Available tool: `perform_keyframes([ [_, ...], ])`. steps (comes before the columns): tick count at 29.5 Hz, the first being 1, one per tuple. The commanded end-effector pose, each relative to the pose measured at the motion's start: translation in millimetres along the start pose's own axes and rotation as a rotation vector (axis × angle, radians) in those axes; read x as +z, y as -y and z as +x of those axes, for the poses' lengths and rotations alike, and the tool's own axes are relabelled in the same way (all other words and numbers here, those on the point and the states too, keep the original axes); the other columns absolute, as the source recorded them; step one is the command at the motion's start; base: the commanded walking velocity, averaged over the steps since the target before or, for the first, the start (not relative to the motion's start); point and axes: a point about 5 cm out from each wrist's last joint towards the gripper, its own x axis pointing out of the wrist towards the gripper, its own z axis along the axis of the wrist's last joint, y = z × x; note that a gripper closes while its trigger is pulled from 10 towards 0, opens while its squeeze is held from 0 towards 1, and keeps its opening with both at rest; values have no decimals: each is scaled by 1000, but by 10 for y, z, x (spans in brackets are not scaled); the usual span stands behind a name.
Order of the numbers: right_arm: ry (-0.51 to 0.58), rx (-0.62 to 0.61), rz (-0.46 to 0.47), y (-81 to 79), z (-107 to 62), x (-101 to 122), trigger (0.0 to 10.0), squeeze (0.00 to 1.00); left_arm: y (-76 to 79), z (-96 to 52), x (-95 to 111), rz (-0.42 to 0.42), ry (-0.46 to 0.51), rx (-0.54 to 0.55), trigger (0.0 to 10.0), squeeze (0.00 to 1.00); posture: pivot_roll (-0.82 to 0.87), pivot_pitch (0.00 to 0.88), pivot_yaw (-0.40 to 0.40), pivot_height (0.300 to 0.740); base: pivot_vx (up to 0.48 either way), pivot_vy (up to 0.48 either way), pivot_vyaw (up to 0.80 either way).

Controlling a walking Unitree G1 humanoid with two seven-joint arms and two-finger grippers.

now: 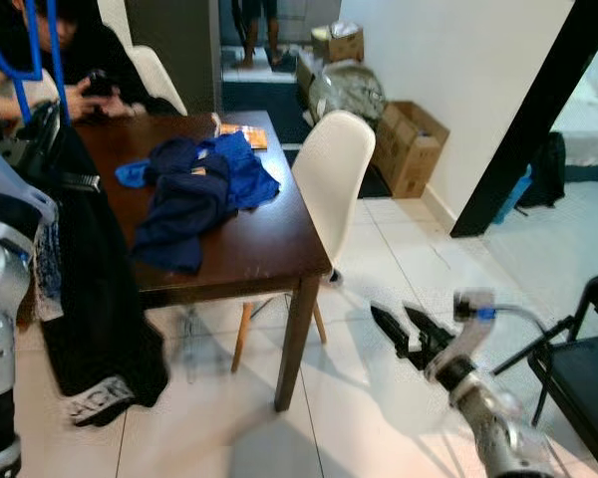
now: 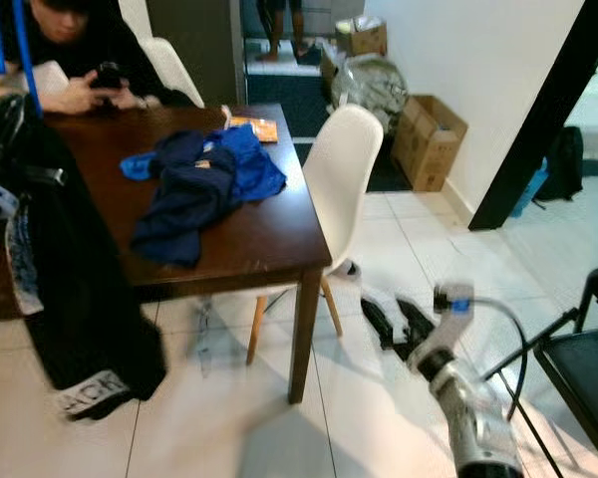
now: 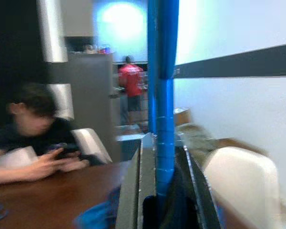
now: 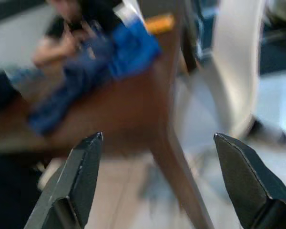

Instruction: Hang hanger

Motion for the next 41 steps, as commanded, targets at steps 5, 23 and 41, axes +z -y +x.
perform_keyframes([
  [5, 76, 186, -49, -494, 302, 342, 10000, 0, 402, 164, 96, -156, 16, -277, 10000, 0, 73, 37, -52, 740, 475, 0, 0],
  [23, -17, 376, -32, -865, 271, 400, 10000, 0, -249, 494, 1149, 155, 210, -141, 10000, 0, 91, 49, -60, 740, 436, 0, 0],
  [41, -257, 813, 10, -1251, -118, 304, 10000, 0, 383, 173, 199, -227, -187, -516, 10000, 0, 97, 62, -51, 740, 133, 0, 0],
])
